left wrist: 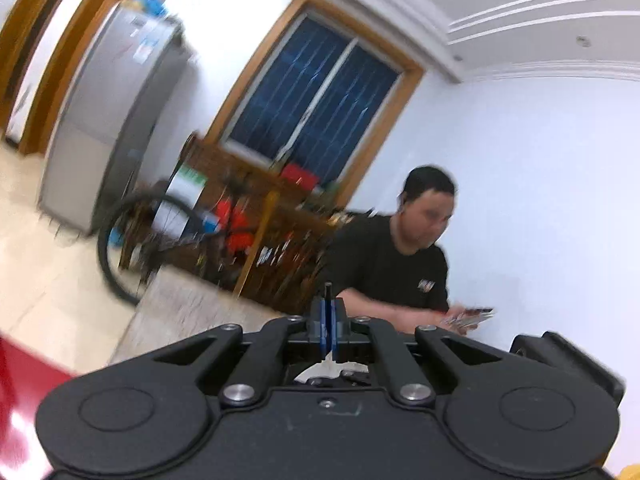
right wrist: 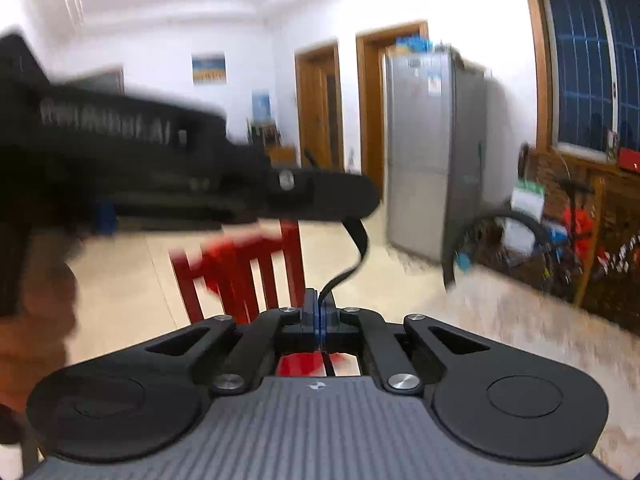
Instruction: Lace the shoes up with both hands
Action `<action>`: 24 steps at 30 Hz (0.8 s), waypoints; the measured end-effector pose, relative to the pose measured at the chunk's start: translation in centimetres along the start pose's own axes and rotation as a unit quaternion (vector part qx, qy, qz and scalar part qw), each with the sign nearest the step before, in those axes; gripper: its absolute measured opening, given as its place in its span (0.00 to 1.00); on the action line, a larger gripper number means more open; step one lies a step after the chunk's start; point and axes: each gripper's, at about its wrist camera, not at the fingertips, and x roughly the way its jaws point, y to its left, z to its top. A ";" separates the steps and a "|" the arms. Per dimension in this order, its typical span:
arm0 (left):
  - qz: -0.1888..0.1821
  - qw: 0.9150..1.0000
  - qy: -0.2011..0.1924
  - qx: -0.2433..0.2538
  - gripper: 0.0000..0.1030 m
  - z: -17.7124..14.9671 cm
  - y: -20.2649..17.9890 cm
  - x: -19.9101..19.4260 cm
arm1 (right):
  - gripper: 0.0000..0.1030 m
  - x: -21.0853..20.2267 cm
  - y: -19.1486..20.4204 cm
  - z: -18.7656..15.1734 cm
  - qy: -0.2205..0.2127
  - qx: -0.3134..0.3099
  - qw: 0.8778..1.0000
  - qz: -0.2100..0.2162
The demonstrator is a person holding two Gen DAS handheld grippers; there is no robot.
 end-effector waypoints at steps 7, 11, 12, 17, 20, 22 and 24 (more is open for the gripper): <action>-0.018 0.996 -0.047 0.080 0.02 4.2 -4.6 -1.6 | 0.00 -3.0 1.9 6.9 -0.101 -0.050 0.994 0.014; -0.022 0.992 -0.080 0.099 0.02 5.7 -6.4 -3.5 | 0.00 -4.5 3.0 9.2 -0.139 -0.085 0.987 0.013; -0.023 0.991 -0.086 0.104 0.02 6.0 -6.8 -3.9 | 0.00 -4.8 3.2 9.6 -0.145 -0.091 0.985 0.014; -0.015 0.983 -0.118 0.143 0.02 7.7 -9.2 -6.3 | 0.00 -5.4 4.0 11.4 -0.177 -0.113 0.978 0.017; -0.015 0.980 -0.126 0.152 0.02 8.6 -10.2 -7.4 | 0.00 -6.2 4.5 12.6 -0.191 -0.123 0.974 0.018; -0.013 0.979 -0.127 0.157 0.03 9.2 -10.8 -8.0 | 0.00 -6.5 4.8 13.2 -0.196 -0.129 0.972 0.016; -0.009 0.979 -0.124 0.162 0.03 9.3 -11.4 -8.6 | 0.00 -6.9 5.0 13.4 -0.198 -0.134 0.971 0.016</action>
